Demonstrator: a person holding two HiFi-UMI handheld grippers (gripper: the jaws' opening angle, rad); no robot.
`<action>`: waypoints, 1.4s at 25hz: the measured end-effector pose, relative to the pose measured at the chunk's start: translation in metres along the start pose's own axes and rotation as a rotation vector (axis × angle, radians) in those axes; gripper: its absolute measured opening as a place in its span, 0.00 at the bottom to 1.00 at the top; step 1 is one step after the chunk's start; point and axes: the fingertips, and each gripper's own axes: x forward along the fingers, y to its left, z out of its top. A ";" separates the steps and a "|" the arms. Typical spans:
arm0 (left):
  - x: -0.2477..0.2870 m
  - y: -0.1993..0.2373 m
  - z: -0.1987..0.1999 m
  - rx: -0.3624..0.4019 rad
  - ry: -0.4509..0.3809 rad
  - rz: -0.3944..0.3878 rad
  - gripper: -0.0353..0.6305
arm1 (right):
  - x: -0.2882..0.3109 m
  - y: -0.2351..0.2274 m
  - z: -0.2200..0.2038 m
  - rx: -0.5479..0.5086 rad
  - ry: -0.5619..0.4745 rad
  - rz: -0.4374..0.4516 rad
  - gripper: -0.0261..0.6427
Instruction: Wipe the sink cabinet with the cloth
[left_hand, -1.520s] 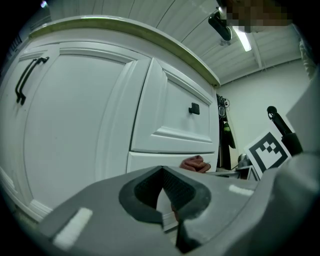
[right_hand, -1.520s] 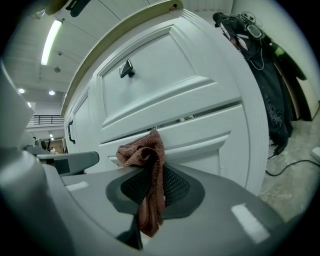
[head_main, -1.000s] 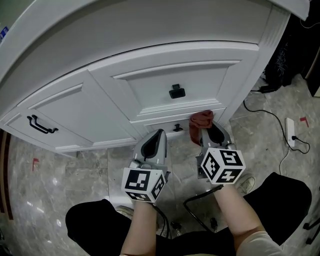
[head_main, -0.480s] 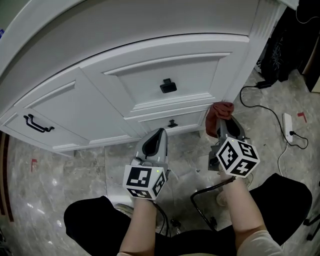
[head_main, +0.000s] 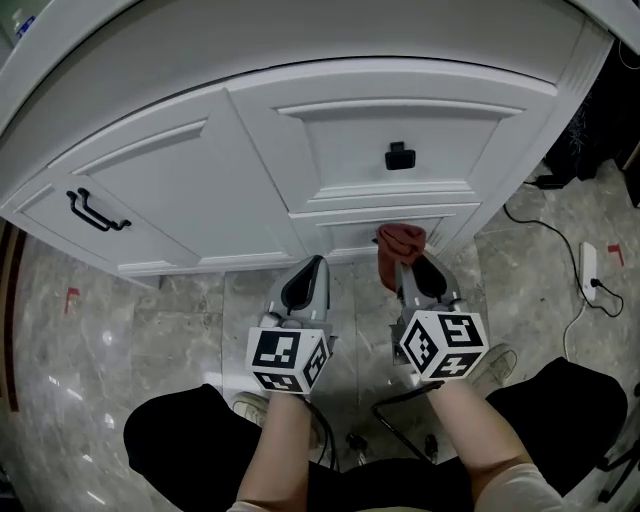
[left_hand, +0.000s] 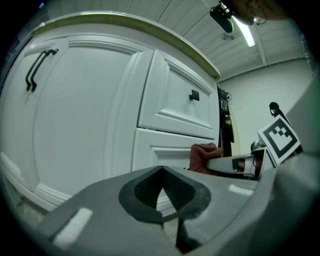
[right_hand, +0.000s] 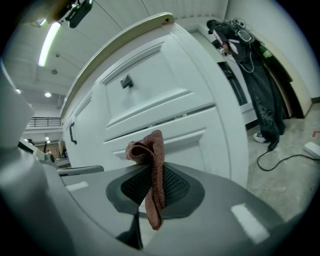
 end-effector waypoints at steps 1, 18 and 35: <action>-0.005 0.007 -0.001 -0.002 0.002 0.016 0.05 | 0.006 0.016 -0.008 -0.009 0.017 0.033 0.15; -0.043 0.064 -0.013 -0.025 0.014 0.096 0.05 | 0.081 0.101 -0.070 0.010 0.141 0.151 0.15; -0.030 0.054 -0.017 -0.046 0.018 0.071 0.05 | 0.072 0.039 -0.067 0.046 0.144 -0.021 0.15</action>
